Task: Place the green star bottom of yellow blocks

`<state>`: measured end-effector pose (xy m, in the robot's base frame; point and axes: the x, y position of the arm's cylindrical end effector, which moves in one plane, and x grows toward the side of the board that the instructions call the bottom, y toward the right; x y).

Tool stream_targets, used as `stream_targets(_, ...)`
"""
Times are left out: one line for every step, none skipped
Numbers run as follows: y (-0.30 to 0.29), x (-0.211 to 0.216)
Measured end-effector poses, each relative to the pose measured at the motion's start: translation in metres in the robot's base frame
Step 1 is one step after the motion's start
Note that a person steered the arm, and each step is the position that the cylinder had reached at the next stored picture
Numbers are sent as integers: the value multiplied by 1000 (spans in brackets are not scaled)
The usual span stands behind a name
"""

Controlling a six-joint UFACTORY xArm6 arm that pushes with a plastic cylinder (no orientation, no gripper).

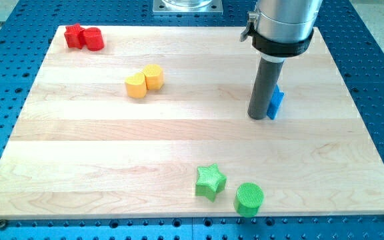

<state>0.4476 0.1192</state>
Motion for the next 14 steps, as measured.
stream_targets(0,23)
stream_targets(52,73)
stream_targets(55,146)
stream_targets(47,171)
stream_targets(27,171)
stream_targets(10,171)
stream_targets(5,170)
stream_targets(3,170)
stream_targets(-14,171)
stream_targets(-28,171)
stream_targets(-43,134)
stream_targets(-56,86)
stream_targets(13,109)
stream_targets(7,171)
